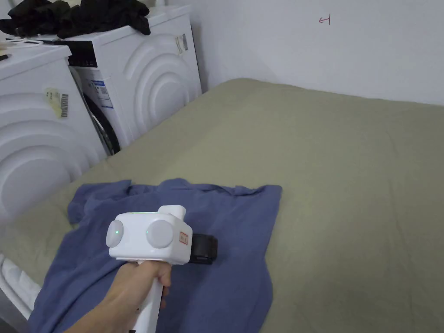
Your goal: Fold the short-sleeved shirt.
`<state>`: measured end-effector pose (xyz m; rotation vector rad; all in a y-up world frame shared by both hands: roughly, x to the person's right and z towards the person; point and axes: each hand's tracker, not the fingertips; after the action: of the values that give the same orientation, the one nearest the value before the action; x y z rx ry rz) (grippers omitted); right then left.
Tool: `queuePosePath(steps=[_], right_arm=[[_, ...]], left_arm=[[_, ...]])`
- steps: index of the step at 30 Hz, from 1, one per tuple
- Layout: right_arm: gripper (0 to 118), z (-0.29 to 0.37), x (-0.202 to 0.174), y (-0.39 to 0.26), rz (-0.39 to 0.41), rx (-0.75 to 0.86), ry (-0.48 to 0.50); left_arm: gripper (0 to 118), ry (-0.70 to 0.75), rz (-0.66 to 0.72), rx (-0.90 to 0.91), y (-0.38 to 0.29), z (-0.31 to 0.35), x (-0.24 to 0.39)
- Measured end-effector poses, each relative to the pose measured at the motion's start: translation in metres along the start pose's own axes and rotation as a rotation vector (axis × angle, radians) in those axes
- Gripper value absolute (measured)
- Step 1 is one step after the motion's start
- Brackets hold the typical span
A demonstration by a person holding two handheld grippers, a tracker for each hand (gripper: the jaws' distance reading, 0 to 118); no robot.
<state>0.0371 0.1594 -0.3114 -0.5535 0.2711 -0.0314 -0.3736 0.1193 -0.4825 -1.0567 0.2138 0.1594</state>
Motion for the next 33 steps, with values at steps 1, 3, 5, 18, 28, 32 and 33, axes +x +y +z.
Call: queuePosePath(steps=[1, 3, 5, 18, 28, 32, 33], right_arm=[[3, -0.002, 0.0, -0.002, -0.002, -0.016, 0.001], [3, -0.004, 0.001, -0.005, -0.004, -0.033, 0.005], [3, -0.003, 0.001, -0.007, -0.002, -0.043, 0.003], [3, 0.073, 0.035, -0.015, -0.057, -0.022, -0.104], [3, 0.147, 0.093, -0.024, -0.134, 0.029, -0.267], [3, 0.174, 0.115, -0.032, -0.153, 0.029, -0.34], [3, 0.178, 0.12, -0.034, -0.159, 0.03, -0.358]], left_arm=[[118, 0.012, -0.026, -0.013, -0.001, -0.008, 0.004], [113, 0.035, -0.082, -0.075, -0.008, -0.023, 0.013], [111, 0.061, -0.101, -0.016, -0.013, -0.022, 0.018], [0, 0.04, -0.11, 0.101, -0.019, 0.062, 0.023], [0, -0.166, -0.257, 0.237, 0.007, 0.142, 0.151], [0, -0.288, -0.394, 0.295, 0.01, 0.168, 0.255], [0, -0.327, -0.409, 0.301, 0.009, 0.174, 0.277]])
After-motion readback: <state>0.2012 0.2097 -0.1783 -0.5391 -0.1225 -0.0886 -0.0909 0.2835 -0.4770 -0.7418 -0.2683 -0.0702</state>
